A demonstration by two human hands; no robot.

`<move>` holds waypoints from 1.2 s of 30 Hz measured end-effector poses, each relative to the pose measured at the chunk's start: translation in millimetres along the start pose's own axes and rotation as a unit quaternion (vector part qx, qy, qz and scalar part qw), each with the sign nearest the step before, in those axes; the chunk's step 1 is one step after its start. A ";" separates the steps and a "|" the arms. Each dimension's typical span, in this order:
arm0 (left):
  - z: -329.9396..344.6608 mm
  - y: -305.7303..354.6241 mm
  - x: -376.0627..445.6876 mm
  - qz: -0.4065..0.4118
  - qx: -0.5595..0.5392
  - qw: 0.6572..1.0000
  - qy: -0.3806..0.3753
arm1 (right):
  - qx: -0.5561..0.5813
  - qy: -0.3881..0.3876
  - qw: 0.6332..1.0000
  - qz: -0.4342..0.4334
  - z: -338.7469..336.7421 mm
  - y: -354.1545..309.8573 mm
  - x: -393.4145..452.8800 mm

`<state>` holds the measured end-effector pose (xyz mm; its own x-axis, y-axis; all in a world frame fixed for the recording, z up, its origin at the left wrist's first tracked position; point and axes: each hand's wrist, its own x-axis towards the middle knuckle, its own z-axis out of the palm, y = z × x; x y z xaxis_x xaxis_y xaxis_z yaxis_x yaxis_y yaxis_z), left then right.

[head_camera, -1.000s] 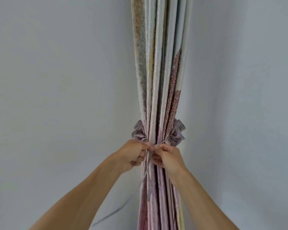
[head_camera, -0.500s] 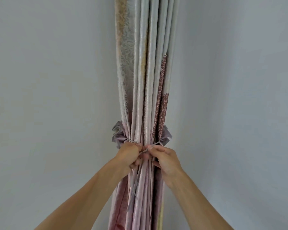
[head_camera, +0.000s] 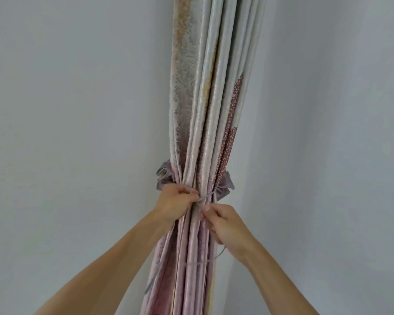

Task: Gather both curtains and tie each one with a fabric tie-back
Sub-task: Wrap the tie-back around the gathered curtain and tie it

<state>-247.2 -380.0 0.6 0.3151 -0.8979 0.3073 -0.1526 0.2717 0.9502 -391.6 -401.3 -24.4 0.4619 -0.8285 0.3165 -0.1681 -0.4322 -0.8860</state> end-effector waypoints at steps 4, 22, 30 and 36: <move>-6.6 -1.9 -6.9 0.038 0.005 0.999 -0.011 | -0.252 0.091 0.943 -0.196 0.7 -17.2 17.3; -39.6 5.6 -0.2 0.393 0.462 0.793 0.049 | -0.020 0.041 0.999 -0.011 -0.4 -42.2 37.8; -27.7 22.9 2.2 -0.106 -0.021 0.992 -0.060 | -0.183 0.127 0.952 -0.208 16.7 -7.4 12.9; -23.3 27.4 3.4 -0.175 -0.048 0.978 -0.103 | -0.202 0.196 0.935 -0.217 22.2 -3.0 19.6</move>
<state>-228.5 -367.6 28.8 0.1346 -0.9899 -0.0449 0.0224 -0.0423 0.9989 -362.7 -408.4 -23.0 0.2223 -0.5770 0.7859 -0.3903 -0.7913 -0.4706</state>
